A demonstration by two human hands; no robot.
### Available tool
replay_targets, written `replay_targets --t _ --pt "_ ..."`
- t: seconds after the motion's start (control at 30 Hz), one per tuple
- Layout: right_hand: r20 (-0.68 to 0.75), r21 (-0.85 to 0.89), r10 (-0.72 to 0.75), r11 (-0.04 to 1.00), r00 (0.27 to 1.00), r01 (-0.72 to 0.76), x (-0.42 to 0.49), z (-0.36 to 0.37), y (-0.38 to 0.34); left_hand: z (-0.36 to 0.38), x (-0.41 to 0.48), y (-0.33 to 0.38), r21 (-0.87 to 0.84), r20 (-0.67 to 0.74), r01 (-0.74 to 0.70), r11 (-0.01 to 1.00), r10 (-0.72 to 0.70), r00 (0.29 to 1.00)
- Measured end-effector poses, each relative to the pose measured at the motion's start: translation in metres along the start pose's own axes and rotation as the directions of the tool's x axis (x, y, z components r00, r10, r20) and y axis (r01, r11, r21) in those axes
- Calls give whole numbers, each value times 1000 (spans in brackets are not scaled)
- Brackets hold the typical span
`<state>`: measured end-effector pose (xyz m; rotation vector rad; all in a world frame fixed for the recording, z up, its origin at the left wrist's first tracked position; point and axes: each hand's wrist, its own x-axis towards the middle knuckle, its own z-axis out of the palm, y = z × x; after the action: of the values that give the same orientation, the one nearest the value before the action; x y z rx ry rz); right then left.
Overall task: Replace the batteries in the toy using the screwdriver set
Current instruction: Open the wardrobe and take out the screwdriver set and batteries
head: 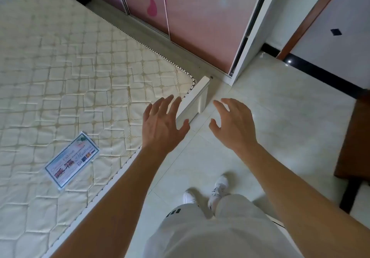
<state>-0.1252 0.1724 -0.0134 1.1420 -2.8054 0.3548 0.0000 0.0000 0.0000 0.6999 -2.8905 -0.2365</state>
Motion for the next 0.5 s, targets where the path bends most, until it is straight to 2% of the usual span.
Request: replay_targets --t 0.23,0.5 --pt "19 -6 25 1000 1000 -25 39 4 21 12 45 8 10 10 -20 1000 20 1000" --pt "-13 5 39 999 999 -39 123 11 85 35 149 44 2 8 -35 999 35 999"
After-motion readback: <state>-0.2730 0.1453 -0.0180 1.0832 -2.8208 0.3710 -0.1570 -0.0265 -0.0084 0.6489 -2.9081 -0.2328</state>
